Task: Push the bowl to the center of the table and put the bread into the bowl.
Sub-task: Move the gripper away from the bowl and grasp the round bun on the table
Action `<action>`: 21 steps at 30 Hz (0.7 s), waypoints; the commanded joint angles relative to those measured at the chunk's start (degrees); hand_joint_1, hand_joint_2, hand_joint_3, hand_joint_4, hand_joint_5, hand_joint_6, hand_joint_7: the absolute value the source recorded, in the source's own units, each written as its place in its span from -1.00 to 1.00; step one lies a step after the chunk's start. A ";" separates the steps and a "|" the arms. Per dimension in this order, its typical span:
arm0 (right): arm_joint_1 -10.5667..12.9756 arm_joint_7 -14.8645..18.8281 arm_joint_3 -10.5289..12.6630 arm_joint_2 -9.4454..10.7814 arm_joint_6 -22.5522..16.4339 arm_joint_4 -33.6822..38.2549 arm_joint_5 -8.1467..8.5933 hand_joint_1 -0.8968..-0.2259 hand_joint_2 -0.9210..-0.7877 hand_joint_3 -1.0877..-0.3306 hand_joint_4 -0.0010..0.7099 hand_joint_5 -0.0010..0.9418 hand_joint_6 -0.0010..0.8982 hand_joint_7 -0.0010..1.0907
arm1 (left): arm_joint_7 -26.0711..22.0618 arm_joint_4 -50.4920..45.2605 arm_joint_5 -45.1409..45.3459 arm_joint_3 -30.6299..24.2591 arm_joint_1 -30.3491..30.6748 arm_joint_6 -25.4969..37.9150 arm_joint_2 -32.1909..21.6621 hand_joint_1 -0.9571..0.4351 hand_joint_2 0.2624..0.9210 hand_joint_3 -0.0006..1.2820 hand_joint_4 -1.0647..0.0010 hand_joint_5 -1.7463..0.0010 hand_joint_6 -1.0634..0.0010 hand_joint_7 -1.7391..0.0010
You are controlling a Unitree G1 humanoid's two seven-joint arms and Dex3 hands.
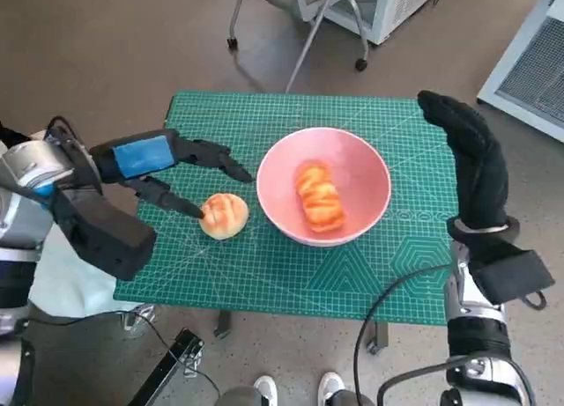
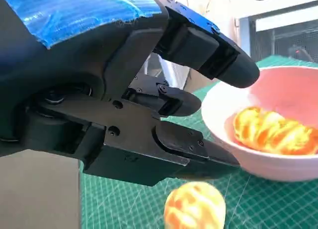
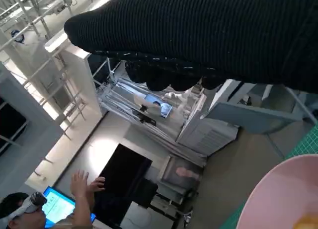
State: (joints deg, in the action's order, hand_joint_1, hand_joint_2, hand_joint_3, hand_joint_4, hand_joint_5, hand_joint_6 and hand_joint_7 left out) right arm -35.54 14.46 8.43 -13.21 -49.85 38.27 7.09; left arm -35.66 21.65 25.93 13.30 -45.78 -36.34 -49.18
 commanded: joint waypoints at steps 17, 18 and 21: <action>1.92 1.39 0.03 -0.25 2.09 -1.50 0.89 -0.08 -1.00 -0.27 0.07 -0.99 -0.92 0.36 | 3.60 7.91 11.89 7.18 -0.60 3.81 4.08 0.36 0.81 -0.99 0.00 0.93 -0.07 0.59; 1.95 1.45 0.09 -0.30 2.11 -1.51 0.91 -0.08 -1.00 -0.27 0.07 -0.99 -0.92 0.36 | 3.93 8.42 12.66 7.67 -0.82 3.82 4.31 0.36 0.81 -0.99 0.00 0.93 -0.07 0.59; 2.09 1.72 0.24 -0.49 2.16 -1.61 1.20 -0.09 -1.00 -0.27 0.07 -0.99 -0.92 0.36 | 5.00 10.62 15.26 9.50 -1.69 3.92 5.21 0.34 0.81 -0.99 0.01 0.93 -0.06 0.60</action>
State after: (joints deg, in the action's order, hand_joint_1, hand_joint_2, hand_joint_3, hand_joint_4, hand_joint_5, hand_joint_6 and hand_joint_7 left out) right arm -34.98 15.39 8.53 -13.29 -48.60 36.60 7.69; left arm -31.95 30.28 38.68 20.99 -45.59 -32.62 -44.77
